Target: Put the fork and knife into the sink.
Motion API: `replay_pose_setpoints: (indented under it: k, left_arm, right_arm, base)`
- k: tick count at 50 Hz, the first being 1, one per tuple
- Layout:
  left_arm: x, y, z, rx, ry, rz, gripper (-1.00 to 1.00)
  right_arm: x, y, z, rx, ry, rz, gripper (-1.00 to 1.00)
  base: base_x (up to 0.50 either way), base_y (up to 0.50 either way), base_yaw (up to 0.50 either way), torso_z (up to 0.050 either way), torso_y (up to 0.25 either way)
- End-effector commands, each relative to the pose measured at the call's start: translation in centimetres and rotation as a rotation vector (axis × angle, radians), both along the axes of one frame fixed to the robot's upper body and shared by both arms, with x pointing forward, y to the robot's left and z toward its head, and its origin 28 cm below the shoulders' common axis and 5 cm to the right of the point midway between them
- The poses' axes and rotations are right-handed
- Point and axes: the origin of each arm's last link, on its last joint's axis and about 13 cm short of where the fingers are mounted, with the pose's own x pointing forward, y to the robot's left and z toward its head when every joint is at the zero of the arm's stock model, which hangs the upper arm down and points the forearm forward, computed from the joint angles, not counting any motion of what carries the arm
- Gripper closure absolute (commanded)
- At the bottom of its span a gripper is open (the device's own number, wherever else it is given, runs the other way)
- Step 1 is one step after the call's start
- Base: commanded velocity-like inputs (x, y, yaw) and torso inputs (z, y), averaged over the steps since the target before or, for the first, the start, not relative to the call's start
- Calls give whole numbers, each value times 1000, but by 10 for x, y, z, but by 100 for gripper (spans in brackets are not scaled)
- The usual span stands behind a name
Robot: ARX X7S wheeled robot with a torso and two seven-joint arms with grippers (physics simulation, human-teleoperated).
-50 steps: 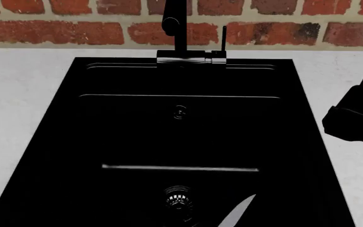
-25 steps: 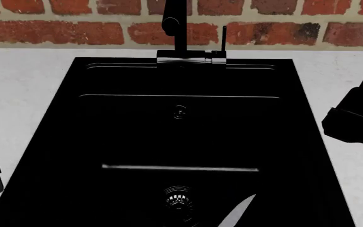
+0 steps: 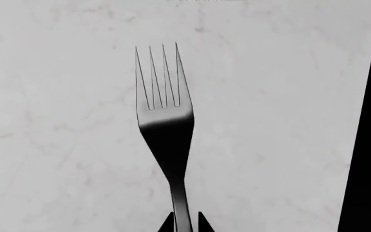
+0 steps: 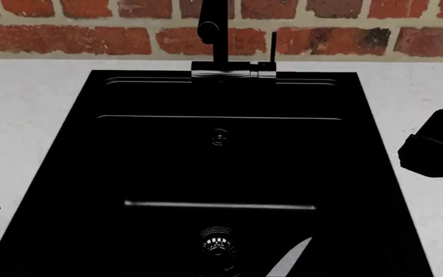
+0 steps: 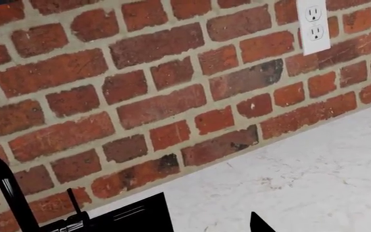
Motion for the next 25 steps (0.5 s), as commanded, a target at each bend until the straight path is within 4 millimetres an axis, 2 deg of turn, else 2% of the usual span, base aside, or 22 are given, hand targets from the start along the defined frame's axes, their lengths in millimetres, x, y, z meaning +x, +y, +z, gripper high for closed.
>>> replay_pose_setpoints:
  k: [1, 6, 11, 22, 25]
  left_arm:
    - [-4, -1, -18, -27, 64, 6, 100]
    - [-3, 1, -13, 18, 14, 64, 100]
    - [-2, 3, 9, 65, -99, 93, 100]
    - [1, 9, 95, 188, -430, 125, 100]
    - [0, 6, 111, 207, -483, 95, 100]
  right_arm:
    - [-1, -1, 0, 1, -4, -5, -100]
    - [0, -1, -2, 4, -3, -2, -100]
    - [0, -1, -3, 8, -2, -1, -100]
    - [1, -1, -3, 11, 1, 1, -100]
    - [1, -1, -3, 12, 1, 1, -100]
  base:
    - [0, 0, 0, -10, 0]
    - [0, 1, 0, 0, 0]
    - [0, 0, 1, 0, 0]
    - [0, 0, 0, 0, 0]
    - [0, 0, 0, 0, 0]
